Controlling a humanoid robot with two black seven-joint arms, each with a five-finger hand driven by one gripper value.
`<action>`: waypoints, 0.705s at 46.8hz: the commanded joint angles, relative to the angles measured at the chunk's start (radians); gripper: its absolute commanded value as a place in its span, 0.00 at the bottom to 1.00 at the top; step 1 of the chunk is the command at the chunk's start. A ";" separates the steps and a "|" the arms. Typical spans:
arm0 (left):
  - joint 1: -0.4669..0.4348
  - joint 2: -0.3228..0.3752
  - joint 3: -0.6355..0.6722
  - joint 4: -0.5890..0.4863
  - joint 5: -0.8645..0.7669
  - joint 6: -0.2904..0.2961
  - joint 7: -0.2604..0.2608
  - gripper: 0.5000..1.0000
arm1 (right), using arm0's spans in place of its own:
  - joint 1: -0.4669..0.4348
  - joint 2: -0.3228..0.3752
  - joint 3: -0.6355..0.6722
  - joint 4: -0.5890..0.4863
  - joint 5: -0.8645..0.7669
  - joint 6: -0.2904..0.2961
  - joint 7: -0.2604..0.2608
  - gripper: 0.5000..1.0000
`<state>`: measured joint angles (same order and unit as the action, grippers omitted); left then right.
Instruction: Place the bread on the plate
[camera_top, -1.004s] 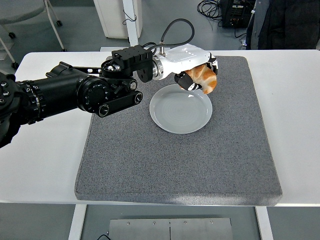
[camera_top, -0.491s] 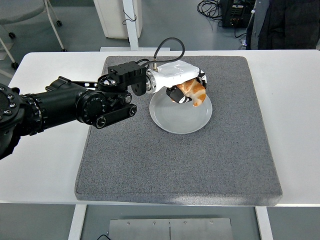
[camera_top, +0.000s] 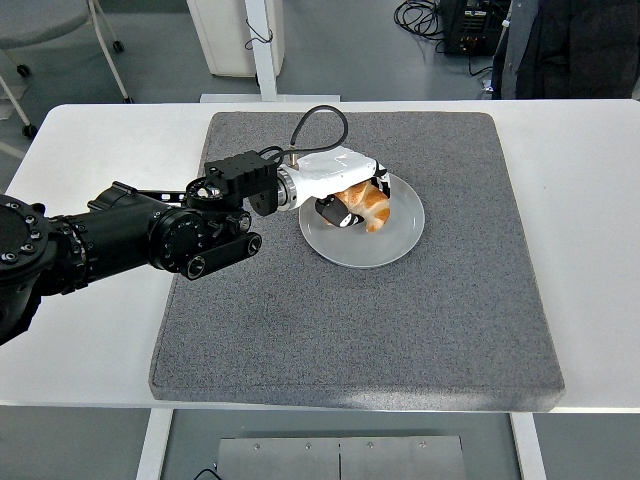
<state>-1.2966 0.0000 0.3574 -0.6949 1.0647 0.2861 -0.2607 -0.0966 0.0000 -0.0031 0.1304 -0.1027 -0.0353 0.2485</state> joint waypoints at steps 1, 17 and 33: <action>0.003 0.000 0.000 0.002 0.000 -0.001 0.000 0.00 | 0.000 0.000 0.000 0.000 0.000 0.000 0.000 1.00; 0.036 0.000 0.000 0.014 0.001 -0.001 -0.002 0.00 | 0.000 0.000 0.000 0.000 0.000 0.000 0.000 1.00; 0.042 0.000 0.017 0.026 0.000 0.002 -0.009 0.00 | 0.000 0.000 0.000 0.000 0.000 0.000 0.000 1.00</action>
<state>-1.2550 -0.0001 0.3752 -0.6695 1.0647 0.2881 -0.2698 -0.0967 0.0000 -0.0031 0.1304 -0.1027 -0.0353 0.2485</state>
